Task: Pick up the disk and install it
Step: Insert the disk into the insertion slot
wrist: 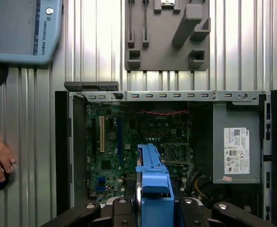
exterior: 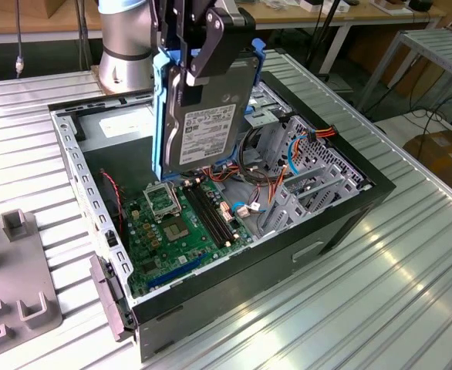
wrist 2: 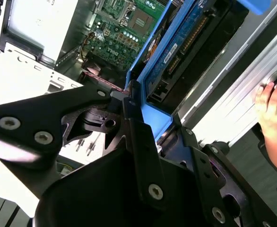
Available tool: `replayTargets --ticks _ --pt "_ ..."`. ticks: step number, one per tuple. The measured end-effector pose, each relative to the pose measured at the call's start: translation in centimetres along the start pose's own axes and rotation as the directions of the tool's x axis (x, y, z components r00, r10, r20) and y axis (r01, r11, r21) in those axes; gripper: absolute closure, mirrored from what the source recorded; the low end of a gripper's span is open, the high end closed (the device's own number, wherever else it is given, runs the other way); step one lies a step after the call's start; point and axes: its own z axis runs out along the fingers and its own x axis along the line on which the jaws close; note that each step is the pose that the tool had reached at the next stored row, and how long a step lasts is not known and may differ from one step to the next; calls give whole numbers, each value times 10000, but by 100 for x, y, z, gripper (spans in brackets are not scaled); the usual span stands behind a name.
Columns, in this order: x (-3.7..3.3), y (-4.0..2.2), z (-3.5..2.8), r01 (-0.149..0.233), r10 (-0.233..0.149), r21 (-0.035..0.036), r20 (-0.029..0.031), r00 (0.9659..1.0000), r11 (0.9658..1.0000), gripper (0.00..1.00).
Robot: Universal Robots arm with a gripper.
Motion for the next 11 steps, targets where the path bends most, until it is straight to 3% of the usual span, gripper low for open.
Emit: replayTargets --ticks 11 --pt "216 -6 8 0 0 0 -1 10000 10000 64"
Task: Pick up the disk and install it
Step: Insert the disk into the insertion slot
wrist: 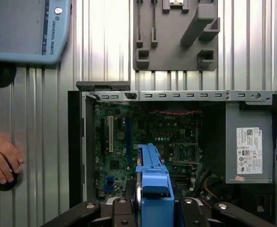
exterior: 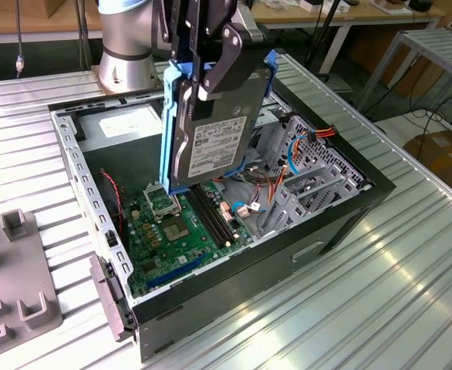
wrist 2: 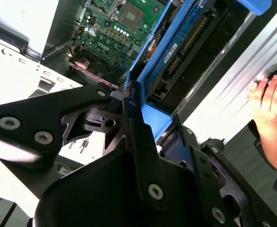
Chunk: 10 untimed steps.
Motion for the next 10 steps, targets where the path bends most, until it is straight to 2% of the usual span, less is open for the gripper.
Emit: replayTargets --ticks 2,4,7,10 --pt "60 -4 3 0 0 0 1 10000 10000 64" --pt "115 -34 4 0 0 -2 2 10000 10000 64" --pt "156 -96 7 0 0 -4 6 10000 10000 64" --pt "203 -183 9 1 -1 -9 8 10000 10000 64"
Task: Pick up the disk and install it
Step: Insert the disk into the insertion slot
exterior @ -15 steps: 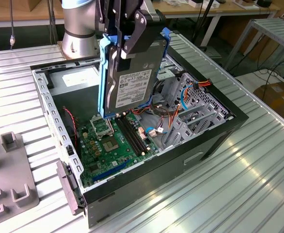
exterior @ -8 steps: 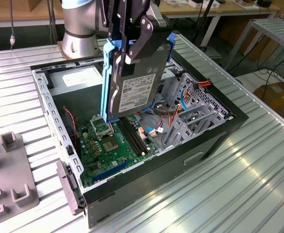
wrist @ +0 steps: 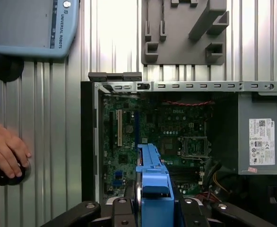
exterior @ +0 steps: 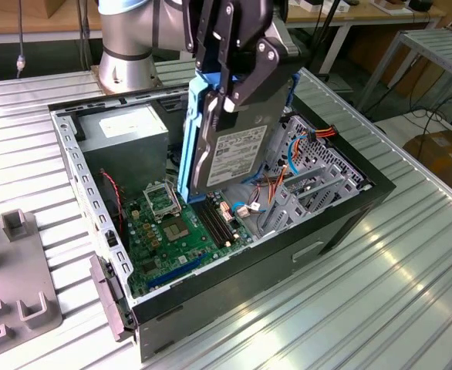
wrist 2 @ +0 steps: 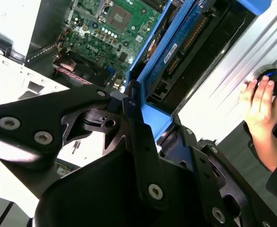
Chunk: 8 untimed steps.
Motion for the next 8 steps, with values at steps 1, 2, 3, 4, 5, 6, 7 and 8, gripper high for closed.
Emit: replayTargets --ticks 1,2,3,4,5,6,7,8 --pt "18 -32 1 1 -1 -4 0 10000 10000 64" --pt "29 -52 1 0 0 -6 1 10000 10000 64" --pt "39 -72 2 0 0 -7 2 10000 10000 64" --pt "53 -101 3 0 0 -10 2 10000 10000 64" --pt "64 -122 3 0 0 -12 2 10000 10000 64" --pt "76 -147 4 0 0 -15 2 10000 10000 64" --pt "84 -170 4 1 -1 -17 3 10000 10000 64" --pt "96 -201 4 1 -1 -21 4 10000 10000 64"
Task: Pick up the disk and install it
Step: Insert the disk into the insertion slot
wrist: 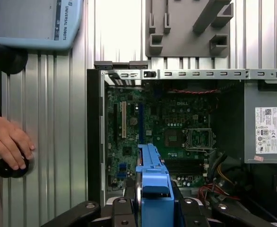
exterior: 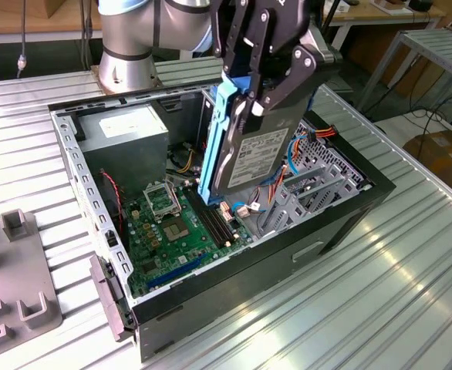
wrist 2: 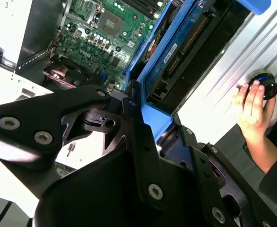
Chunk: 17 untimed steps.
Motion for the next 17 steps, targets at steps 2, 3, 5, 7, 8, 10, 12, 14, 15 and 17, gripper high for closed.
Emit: replayTargets --ticks 2,3,5,7,8,10,12,14,15,17 --pt "18 -47 1 -1 1 -3 4 10000 10000 64" --pt "23 -58 1 -1 1 -4 4 10000 10000 64" --pt "36 -93 2 -1 1 -5 5 10000 10000 64" --pt "52 -160 2 0 0 -9 4 10000 10000 64" --pt "57 -179 2 0 0 -10 4 10000 10000 64" --pt "66 -219 2 -1 1 -13 4 10000 10000 64" --pt "72 -255 3 0 0 -14 4 10000 10000 64" --pt "76 -300 3 1 -1 -16 4 10000 10000 64" --pt "78 -321 3 1 -1 -17 4 10000 10000 64" --pt "78 -384 4 -1 1 -18 6 10000 10000 64"
